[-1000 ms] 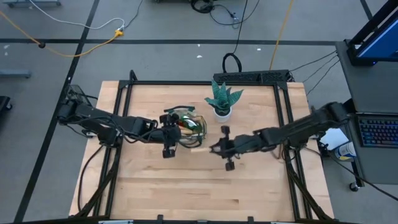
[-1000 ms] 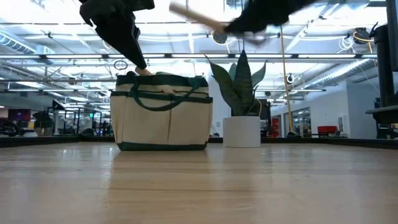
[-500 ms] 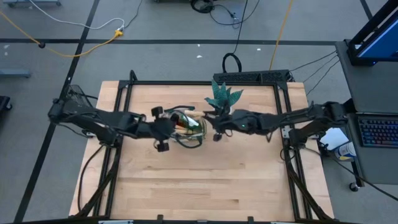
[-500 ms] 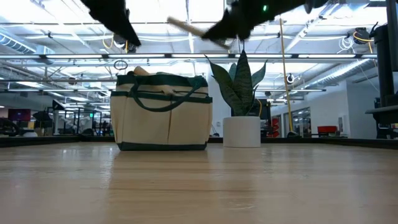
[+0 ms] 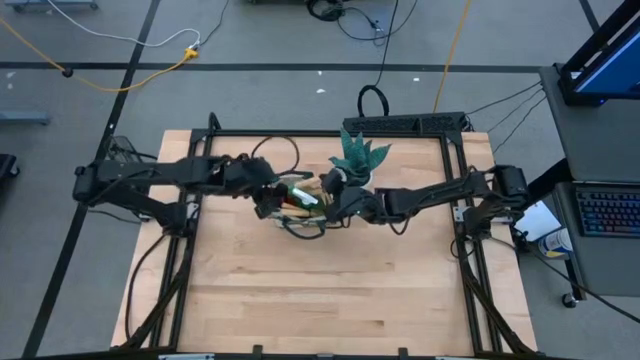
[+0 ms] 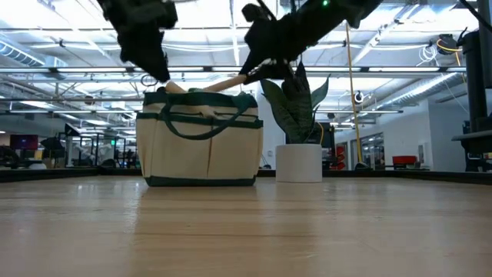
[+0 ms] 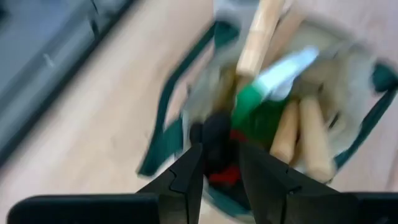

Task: Pick & Place Garden tools in Gardening bag
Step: Put the brown hand rake into the white gardening bag

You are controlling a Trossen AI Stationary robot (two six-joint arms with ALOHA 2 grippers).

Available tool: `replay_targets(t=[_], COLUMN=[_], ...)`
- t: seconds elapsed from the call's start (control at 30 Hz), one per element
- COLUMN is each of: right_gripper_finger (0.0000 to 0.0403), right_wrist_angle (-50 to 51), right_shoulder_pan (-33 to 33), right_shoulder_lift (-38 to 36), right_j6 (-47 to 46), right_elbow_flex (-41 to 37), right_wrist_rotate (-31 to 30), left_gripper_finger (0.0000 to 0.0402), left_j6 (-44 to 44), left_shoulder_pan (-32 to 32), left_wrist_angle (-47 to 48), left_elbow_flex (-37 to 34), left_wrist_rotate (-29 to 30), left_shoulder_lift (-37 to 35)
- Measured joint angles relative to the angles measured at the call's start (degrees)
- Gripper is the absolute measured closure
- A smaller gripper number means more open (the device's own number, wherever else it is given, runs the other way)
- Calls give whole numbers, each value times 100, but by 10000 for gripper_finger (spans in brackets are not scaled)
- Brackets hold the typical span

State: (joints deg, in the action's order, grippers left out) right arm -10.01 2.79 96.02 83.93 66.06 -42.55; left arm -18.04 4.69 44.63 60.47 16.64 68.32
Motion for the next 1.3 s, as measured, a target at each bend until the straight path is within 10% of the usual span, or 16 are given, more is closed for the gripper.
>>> replay_targets(t=[0.6,0.9,1.3], right_gripper_finger=[346,346,346], right_wrist_angle=[-180,-955,-1288], right_shoulder_pan=[-202,-393,-468], right_shoulder_lift=[182,732,801], right_j6=[2239,3190,3644], right_elbow_flex=[-2,-11,-11], right_wrist_rotate=[925,816,816], left_gripper_finger=[293,393,268], left_j6=[795,1006,1353], left_shoulder_pan=[1546,1635,1582], left_wrist_angle=[-318,-202,-114], left_elbow_flex=[-38,-25,-9], left_wrist_rotate=[-2052,-2116,-1737], left_shoulder_lift=[1163,1033,460])
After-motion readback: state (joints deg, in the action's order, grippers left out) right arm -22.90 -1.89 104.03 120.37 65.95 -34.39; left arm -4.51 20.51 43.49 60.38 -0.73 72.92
